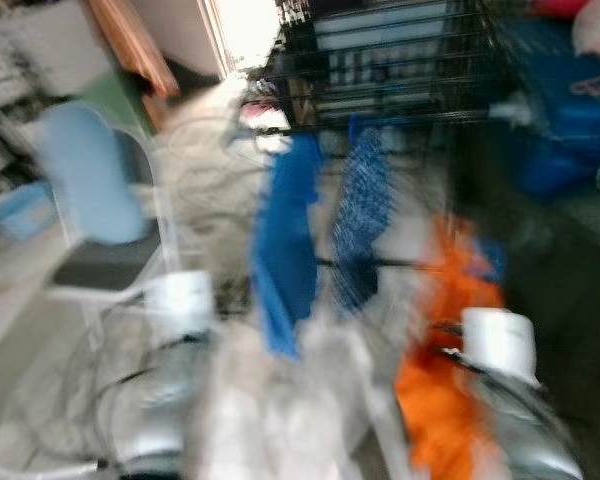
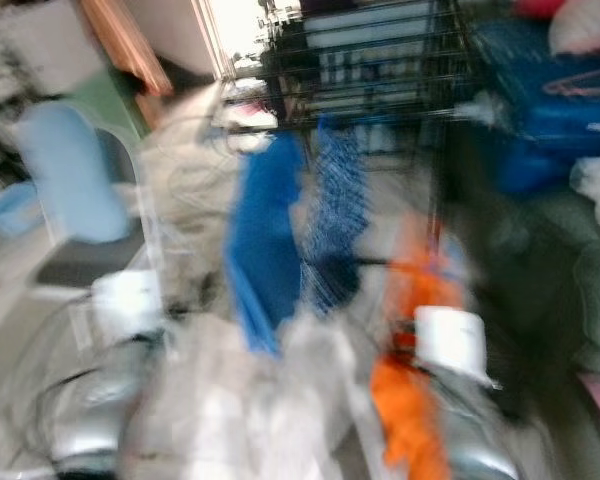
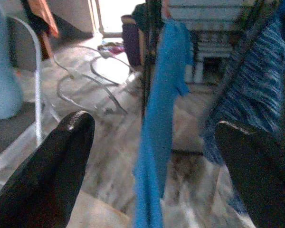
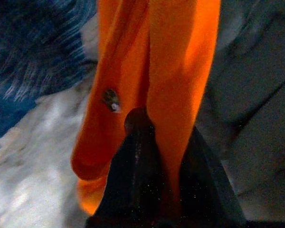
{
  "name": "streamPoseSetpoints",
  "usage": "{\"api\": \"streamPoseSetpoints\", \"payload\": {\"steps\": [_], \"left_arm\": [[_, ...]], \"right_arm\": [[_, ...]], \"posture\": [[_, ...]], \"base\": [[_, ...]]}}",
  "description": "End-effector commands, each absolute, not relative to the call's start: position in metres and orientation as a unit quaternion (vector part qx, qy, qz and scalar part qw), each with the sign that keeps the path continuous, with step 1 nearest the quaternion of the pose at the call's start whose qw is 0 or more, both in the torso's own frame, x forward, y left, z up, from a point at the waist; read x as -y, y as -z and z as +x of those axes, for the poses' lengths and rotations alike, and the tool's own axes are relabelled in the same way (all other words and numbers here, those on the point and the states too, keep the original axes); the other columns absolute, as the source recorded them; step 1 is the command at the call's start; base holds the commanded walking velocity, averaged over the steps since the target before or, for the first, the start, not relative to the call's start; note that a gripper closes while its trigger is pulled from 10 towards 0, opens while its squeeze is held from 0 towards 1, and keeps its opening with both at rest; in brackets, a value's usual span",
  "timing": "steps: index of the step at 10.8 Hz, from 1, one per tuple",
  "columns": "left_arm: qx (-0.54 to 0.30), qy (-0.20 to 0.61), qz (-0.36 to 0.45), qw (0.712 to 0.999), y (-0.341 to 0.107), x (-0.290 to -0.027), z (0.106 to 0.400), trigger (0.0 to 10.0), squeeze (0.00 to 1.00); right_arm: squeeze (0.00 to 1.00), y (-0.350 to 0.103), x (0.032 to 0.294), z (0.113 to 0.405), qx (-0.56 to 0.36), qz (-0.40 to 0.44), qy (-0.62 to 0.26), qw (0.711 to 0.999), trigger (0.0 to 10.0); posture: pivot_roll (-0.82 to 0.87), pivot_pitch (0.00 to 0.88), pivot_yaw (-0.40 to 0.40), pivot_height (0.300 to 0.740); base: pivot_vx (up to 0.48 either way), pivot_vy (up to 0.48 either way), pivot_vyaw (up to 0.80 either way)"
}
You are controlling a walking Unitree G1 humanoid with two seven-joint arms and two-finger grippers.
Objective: Hang hanger
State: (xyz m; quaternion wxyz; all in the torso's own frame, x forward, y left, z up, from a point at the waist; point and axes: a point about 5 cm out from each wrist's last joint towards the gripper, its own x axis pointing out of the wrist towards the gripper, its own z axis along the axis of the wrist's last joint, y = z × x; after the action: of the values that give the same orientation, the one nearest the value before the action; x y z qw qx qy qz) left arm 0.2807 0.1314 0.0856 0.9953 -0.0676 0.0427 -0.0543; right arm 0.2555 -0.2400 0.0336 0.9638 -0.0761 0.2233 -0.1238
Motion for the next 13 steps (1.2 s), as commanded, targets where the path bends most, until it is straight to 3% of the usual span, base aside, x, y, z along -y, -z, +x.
{"api": "streamPoseSetpoints", "payload": {"steps": [1, 8, 13], "left_arm": [[-0.051, 0.017, -0.057, 0.997, -0.081, -0.157, 0.277, 10.0, 0.00], [-0.067, 0.017, -0.061, 0.996, -0.078, -0.157, 0.275, 10.0, 0.00], [-0.066, -0.022, -0.096, 0.993, -0.071, -0.155, 0.268, 10.0, 0.00]], "right_arm": [[0.00, -0.047, 0.216, 0.270, -0.186, -0.063, 0.089, 0.976, 10.0], [0.00, -0.046, 0.210, 0.271, -0.189, -0.065, 0.082, 0.977, 10.0], [0.00, -0.054, 0.198, 0.291, -0.197, -0.105, 0.007, 0.975, 10.0]], "posture": [[-0.25, 0.000, 0.162, 0.740], [-0.24, 0.000, 0.158, 0.740], [-0.18, 0.000, -0.011, 0.740]], "base": [[0.435, 0.000, -0.54], [0.372, 0.262, -0.07], [0.000, 0.000, 0.00]]}}
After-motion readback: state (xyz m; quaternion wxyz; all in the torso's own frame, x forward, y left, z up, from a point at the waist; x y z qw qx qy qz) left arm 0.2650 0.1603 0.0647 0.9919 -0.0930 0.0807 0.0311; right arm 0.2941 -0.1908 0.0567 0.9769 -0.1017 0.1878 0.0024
